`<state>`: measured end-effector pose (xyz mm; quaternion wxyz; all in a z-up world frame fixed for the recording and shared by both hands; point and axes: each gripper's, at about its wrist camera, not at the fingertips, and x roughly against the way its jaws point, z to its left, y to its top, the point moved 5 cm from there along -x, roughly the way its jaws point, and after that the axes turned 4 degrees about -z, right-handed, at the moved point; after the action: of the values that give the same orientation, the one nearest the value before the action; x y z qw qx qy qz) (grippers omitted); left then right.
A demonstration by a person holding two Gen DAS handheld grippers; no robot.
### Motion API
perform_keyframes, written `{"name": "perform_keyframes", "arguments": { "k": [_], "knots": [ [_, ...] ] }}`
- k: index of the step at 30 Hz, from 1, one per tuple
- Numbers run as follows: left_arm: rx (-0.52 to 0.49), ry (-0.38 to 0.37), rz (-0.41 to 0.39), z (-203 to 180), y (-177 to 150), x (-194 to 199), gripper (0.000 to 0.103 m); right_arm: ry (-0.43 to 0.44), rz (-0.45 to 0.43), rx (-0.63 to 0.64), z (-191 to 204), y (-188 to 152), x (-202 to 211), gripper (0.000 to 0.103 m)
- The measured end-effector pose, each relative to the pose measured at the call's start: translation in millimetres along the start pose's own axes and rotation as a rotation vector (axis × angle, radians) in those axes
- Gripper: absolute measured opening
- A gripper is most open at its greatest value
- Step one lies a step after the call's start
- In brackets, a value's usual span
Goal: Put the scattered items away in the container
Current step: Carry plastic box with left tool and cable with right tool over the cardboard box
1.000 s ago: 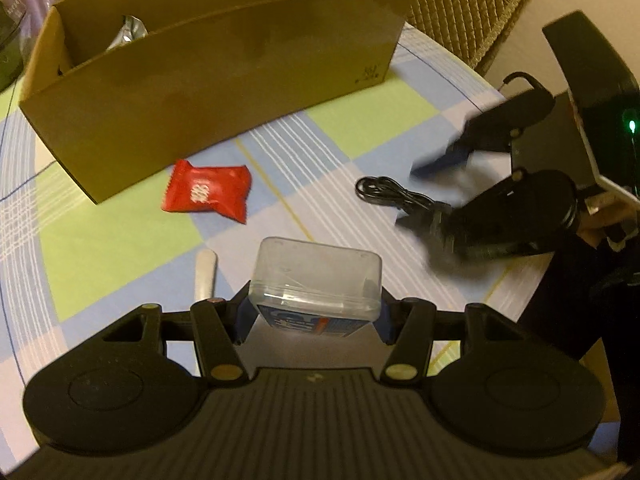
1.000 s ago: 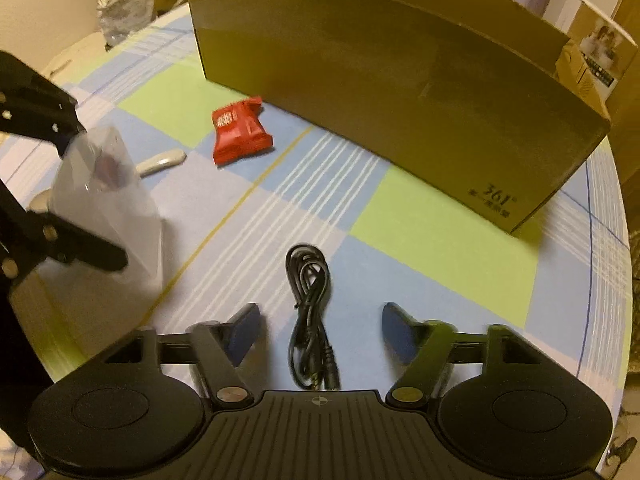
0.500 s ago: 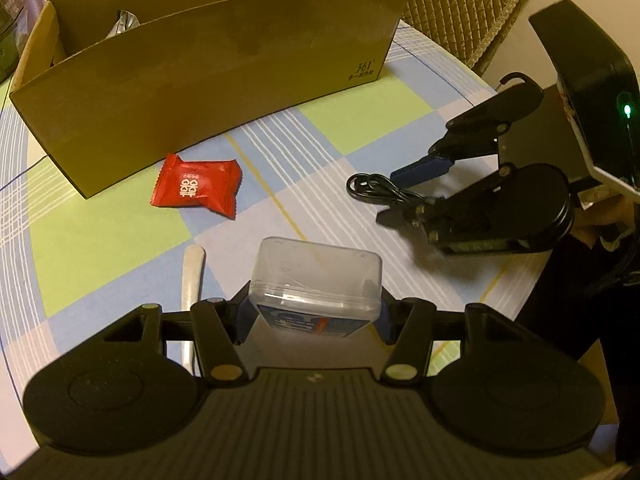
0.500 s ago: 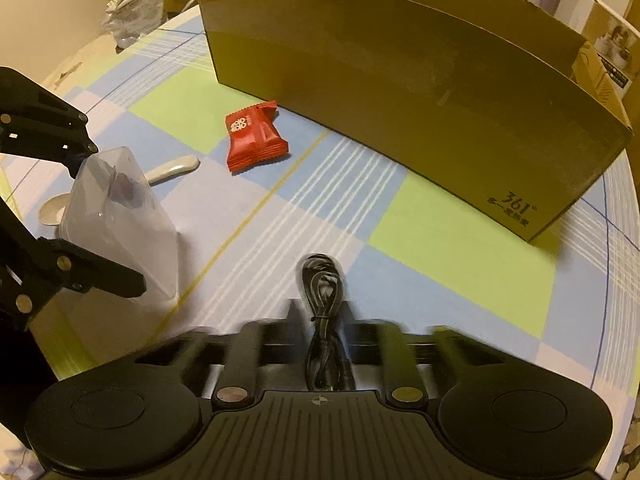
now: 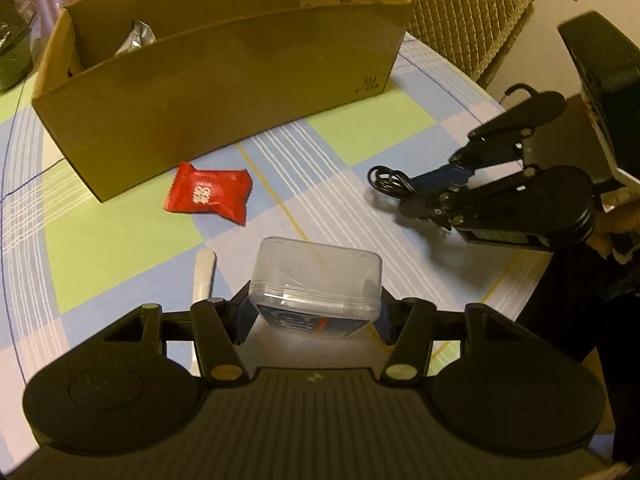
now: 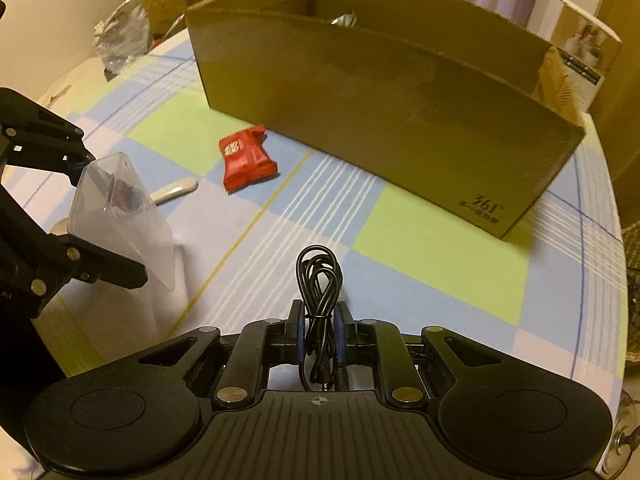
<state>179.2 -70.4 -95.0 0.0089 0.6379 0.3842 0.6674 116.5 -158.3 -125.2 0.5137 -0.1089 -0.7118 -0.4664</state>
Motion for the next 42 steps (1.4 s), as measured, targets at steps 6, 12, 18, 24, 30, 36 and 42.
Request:
{"name": "perform_keyframes", "arguments": {
  "k": [6, 12, 18, 24, 30, 36, 42],
  "knots": [
    [0.003, 0.014, -0.021, 0, 7, 13, 0.052, -0.01, -0.033, -0.019, 2, 5, 19, 0.017],
    [0.015, 0.026, -0.039, -2, 13, 29, 0.052, -0.02, -0.065, -0.038, 3, 8, 38, 0.017],
    [0.01, 0.042, -0.047, -6, 16, 43, 0.052, -0.03, -0.089, -0.046, 4, 7, 55, 0.017],
    [0.003, 0.059, -0.058, -11, 19, 56, 0.052, -0.036, -0.114, -0.054, 5, 7, 71, 0.017],
    [-0.003, 0.068, -0.069, -14, 21, 67, 0.052, -0.042, -0.131, -0.054, 5, 6, 82, 0.017],
    [-0.009, 0.071, -0.074, -19, 21, 72, 0.052, -0.051, -0.138, -0.058, 3, 4, 90, 0.017],
    [-0.002, 0.07, -0.079, -19, 22, 76, 0.052, -0.055, -0.143, -0.067, 1, 4, 94, 0.017]
  ]
}}
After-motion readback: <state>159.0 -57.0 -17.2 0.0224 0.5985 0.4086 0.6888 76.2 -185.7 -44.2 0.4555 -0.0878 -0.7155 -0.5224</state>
